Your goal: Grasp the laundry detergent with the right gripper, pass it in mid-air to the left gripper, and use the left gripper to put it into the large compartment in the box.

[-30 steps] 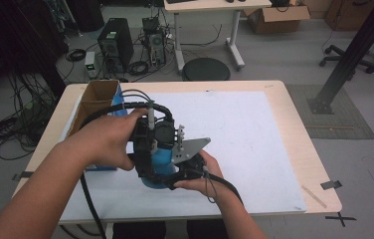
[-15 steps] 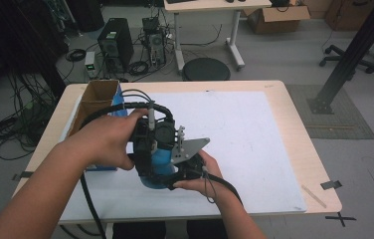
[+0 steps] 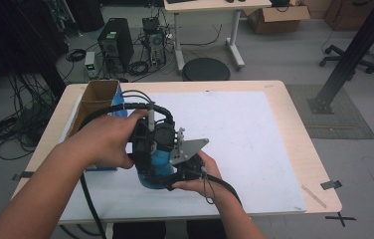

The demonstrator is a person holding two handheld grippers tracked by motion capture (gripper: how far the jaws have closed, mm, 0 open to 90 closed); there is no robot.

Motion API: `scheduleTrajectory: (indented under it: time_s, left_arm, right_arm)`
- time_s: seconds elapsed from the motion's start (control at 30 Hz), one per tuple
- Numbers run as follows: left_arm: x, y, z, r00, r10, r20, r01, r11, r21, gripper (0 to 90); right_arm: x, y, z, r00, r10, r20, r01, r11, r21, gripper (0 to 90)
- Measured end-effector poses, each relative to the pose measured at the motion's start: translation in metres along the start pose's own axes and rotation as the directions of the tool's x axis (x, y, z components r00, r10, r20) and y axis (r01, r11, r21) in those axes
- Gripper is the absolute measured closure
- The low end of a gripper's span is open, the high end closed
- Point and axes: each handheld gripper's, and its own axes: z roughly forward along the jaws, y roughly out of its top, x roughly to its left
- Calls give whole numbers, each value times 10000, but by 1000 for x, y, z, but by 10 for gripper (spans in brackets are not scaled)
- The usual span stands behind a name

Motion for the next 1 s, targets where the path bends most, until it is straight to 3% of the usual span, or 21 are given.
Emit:
scheduleTrajectory:
  time_s: [0.77, 0.83, 1.0]
  left_arm:
    - [-3, 5, -8, 9995, -121, -276, 131, 9993, 344, 391]
    - [-2, 4, -11, 9991, -231, -347, 246, 9988, 420, 391]
    - [0, 2, -12, 9985, -384, -391, 399, 9985, 381, 390]
  right_arm:
    - [0, 3, -3, 9996, -246, 125, 250, 9993, -265, 427]
    - [0, 3, -4, 9999, 78, 79, -74, 9991, -425, 341]
    - [-2, 0, -7, 9994, 259, 225, -245, 9979, -605, 263]
